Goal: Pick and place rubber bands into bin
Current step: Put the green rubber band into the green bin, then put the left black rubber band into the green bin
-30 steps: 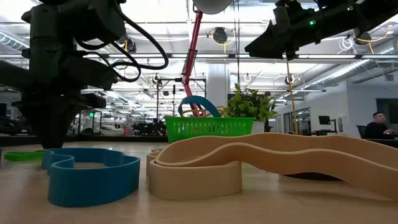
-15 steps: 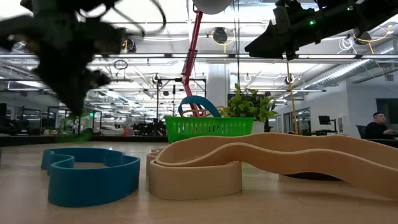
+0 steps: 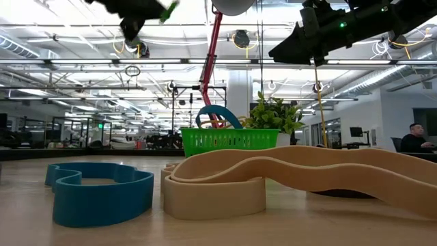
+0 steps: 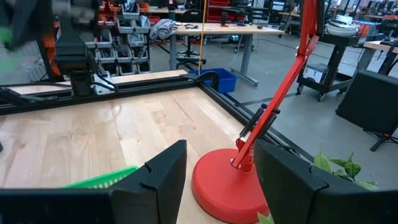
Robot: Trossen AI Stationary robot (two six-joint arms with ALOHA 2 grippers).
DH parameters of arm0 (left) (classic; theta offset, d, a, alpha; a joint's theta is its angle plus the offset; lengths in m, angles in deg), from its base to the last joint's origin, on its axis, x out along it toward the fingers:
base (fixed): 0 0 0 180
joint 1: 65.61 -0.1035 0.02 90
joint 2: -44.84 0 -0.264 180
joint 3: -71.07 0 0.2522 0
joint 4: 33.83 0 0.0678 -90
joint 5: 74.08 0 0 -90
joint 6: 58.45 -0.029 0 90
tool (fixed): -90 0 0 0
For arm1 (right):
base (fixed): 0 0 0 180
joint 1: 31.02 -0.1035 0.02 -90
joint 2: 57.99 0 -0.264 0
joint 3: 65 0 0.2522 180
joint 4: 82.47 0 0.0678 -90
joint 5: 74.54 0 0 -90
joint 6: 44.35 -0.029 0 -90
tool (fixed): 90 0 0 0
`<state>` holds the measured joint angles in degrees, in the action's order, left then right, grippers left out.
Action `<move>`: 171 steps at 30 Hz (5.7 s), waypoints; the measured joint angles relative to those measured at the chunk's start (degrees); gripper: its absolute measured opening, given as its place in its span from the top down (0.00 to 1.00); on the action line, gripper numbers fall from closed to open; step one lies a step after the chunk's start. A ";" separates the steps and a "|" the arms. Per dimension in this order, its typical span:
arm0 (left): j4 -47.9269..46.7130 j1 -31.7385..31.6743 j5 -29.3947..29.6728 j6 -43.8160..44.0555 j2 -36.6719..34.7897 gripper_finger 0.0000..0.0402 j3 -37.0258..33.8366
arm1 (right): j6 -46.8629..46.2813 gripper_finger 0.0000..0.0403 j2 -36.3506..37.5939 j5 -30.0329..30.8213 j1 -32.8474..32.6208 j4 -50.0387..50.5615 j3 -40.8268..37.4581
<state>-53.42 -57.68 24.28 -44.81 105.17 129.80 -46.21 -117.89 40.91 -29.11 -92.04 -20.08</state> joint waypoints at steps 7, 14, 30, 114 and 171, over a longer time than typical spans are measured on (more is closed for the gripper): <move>9.00 -3.34 0.88 -2.02 2.15 0.98 0.13 | -0.01 0.55 0.00 0.01 0.00 -0.01 0.00; 9.71 -5.64 0.79 -2.40 11.39 0.98 0.11 | -0.01 0.55 0.00 0.01 -0.02 -0.02 0.00; 16.03 -9.14 -6.34 1.34 32.61 0.97 0.07 | -0.01 0.55 -0.02 0.00 0.00 -0.02 0.00; -26.63 21.44 -6.85 -3.58 17.62 0.79 0.09 | 1.72 0.55 -0.02 0.03 0.03 0.28 0.00; -12.15 11.02 -10.21 -3.08 11.22 0.99 0.09 | 1.50 0.55 0.00 0.03 0.05 0.90 0.00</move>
<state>-65.58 -46.65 14.07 -47.89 116.39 129.89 -44.71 -117.89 40.94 -29.06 -91.14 -20.08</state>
